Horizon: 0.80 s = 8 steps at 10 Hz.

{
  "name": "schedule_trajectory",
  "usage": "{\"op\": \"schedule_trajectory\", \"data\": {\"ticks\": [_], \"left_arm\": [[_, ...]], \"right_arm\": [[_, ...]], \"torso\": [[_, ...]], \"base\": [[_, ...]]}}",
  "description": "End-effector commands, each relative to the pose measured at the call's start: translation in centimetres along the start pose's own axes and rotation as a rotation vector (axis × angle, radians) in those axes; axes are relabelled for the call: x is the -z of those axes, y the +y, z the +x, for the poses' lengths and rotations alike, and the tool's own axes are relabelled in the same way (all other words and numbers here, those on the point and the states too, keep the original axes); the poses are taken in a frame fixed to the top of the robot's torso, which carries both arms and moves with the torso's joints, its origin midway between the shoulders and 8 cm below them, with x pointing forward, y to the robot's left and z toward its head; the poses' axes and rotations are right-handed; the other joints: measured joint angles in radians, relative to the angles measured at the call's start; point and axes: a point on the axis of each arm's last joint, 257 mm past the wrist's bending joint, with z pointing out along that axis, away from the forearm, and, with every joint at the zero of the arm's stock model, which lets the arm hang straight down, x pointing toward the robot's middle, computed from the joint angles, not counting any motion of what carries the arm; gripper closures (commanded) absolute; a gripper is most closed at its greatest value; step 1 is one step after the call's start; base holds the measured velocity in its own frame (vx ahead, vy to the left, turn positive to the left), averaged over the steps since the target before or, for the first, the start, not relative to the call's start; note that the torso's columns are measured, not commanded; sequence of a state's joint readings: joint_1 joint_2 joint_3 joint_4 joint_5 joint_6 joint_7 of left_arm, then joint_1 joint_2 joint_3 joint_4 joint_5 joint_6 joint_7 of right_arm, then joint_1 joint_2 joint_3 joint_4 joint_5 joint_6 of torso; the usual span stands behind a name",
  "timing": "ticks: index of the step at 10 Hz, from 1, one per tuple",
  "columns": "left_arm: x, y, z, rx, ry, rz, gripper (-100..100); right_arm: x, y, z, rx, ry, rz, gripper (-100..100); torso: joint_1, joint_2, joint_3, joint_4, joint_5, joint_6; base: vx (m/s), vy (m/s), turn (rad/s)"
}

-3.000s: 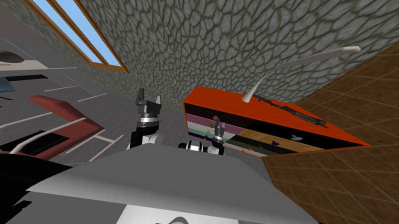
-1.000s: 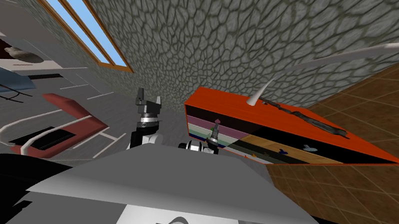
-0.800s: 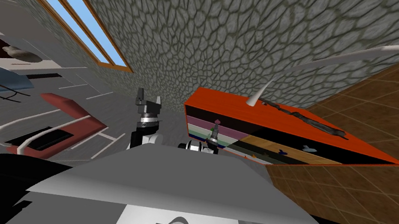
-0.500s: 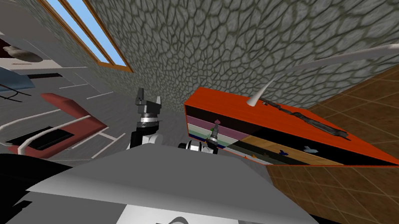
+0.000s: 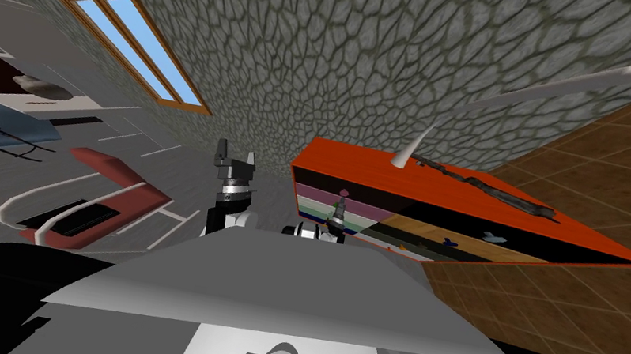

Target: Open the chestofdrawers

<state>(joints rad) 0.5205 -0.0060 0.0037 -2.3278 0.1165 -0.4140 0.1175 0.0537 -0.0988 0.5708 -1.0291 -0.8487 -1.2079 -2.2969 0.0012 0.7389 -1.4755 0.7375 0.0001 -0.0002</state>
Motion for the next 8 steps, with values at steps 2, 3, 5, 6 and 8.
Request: {"op": "schedule_trajectory", "data": {"ticks": [2,3,5,6,8], "left_arm": [[0.0,0.0,0.0,0.000,0.000,0.000,0],[0.0,0.0,0.0,0.000,0.000,0.000,0],[0.0,0.0,0.0,0.000,0.000,0.000,0],[0.0,0.0,0.0,0.000,0.000,0.000,0],[0.0,0.0,0.0,0.000,0.000,0.000,0]], "right_arm": [[-1.3,0.0,-1.1,0.040,-0.050,0.001,-100],[-1.7,-0.1,-1.6,0.053,-0.067,0.000,-100],[-2.5,-0.2,-2.6,0.079,-0.102,0.001,-100],[-2.9,-0.3,-3.1,0.090,-0.118,0.000,-100],[-3.5,-0.5,-4.3,0.108,-0.147,0.000,-100]], "torso": [[-0.006,0.000,0.000,0.001,-0.001,0.000],[-0.005,0.000,0.000,0.001,-0.001,0.001],[-0.002,-0.002,-0.001,0.000,0.000,0.000],[-0.001,-0.002,-0.001,0.000,0.000,0.000],[0.000,-0.001,0.000,0.001,0.000,0.000]], "base": [[-0.048,-0.067,0.022],[-0.055,-0.096,0.020],[-0.049,-0.099,0.022],[-0.054,-0.088,0.020],[-0.047,-0.069,0.019]]}}
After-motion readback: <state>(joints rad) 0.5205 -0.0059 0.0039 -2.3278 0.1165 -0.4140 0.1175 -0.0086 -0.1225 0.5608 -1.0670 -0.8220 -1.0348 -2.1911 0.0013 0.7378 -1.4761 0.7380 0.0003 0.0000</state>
